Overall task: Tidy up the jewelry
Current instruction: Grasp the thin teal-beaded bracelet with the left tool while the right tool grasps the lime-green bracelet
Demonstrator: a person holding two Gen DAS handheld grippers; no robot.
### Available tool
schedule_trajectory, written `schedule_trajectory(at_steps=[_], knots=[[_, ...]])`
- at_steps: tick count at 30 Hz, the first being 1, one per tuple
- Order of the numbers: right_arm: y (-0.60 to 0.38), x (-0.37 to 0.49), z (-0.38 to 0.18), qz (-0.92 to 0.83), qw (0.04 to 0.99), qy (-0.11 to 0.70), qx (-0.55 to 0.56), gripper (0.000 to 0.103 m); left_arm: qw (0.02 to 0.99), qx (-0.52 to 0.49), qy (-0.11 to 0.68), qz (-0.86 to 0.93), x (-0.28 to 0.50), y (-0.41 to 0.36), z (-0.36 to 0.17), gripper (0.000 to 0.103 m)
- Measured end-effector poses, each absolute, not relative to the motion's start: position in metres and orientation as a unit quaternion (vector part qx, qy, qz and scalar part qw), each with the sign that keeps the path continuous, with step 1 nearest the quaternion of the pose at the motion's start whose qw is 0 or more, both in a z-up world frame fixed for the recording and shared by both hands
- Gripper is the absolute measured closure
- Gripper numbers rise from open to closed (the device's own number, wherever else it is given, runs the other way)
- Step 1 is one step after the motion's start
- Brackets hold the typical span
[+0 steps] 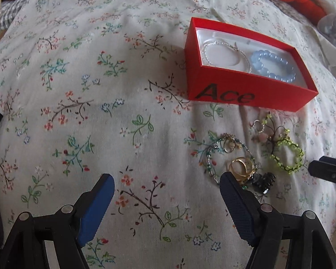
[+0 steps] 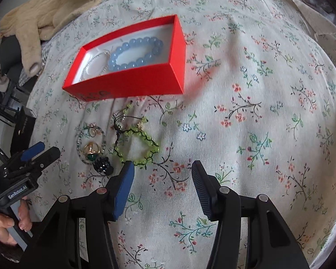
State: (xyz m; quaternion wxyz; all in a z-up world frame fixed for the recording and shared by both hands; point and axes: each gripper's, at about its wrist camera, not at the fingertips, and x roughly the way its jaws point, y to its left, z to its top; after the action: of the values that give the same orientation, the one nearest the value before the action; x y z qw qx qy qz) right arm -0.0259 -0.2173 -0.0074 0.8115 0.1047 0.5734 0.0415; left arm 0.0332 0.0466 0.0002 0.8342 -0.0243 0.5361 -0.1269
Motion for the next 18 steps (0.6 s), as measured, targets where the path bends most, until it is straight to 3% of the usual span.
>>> schedule_trajectory(at_steps=[2, 6, 10, 18], knots=[[-0.218, -0.026, -0.010, 0.036, 0.810, 0.576, 0.107, 0.047, 0.826, -0.057, 0.541, -0.145, 0.034, 0.049, -0.002, 0.025], [-0.220, -0.025, -0.011, 0.032, 0.810, 0.573, 0.118, 0.047, 0.810, -0.096, 0.554, -0.169, 0.039, 0.048, -0.010, 0.048], [-0.222, -0.022, -0.010, 0.026, 0.810, 0.572, 0.131, 0.047, 0.799, -0.112, 0.567, -0.169, 0.045, 0.042, -0.020, 0.061], [-0.219, -0.018, -0.012, 0.031, 0.806, 0.575, 0.133, 0.047, 0.798, -0.084, 0.574, -0.165, 0.053, 0.017, -0.031, 0.076]])
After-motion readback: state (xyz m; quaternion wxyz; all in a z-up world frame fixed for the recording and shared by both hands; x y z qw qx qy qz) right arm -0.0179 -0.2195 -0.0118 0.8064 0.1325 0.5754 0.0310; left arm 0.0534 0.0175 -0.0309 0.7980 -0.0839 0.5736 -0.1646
